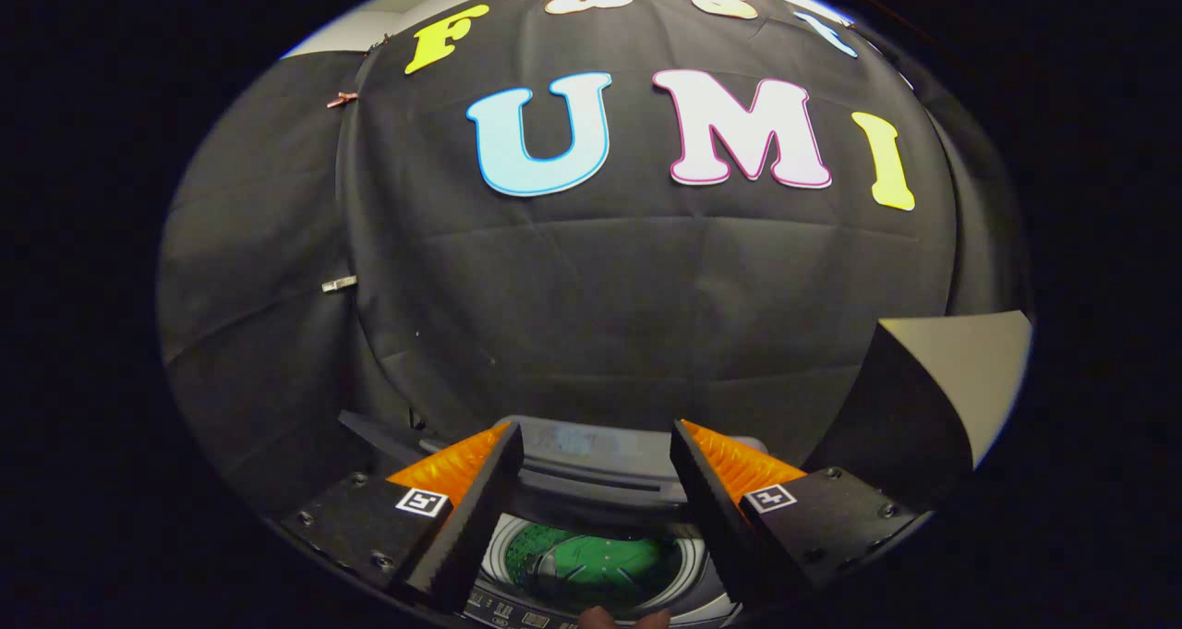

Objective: Put the clothes into the washing machine and then close the washing machine lid.

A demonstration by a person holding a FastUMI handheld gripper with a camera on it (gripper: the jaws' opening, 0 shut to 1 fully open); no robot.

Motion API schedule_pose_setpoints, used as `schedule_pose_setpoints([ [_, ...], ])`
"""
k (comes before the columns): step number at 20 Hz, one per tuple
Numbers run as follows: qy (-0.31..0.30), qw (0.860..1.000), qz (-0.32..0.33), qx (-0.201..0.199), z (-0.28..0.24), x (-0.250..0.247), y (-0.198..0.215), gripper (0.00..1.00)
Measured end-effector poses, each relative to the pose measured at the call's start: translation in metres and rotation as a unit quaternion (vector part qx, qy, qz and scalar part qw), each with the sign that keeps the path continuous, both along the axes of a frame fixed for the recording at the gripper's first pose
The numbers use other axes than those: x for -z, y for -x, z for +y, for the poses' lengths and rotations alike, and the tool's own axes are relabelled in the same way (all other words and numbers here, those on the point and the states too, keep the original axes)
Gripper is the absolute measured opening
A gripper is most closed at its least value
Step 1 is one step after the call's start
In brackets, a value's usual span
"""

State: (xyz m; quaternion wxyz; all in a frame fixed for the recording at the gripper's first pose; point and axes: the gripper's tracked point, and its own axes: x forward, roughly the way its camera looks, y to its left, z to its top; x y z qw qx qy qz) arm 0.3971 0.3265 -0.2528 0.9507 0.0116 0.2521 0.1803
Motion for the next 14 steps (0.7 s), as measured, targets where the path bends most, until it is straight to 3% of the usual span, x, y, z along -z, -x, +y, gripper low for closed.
schedule_pose_setpoints([
  [6, 0.011, 0.998, 0.057, -0.010, -0.005, 0.075, 0.020, 1.00],
  [14, 0.014, 1.000, 0.009, -0.020, -0.014, 0.043, 0.033, 1.00],
])
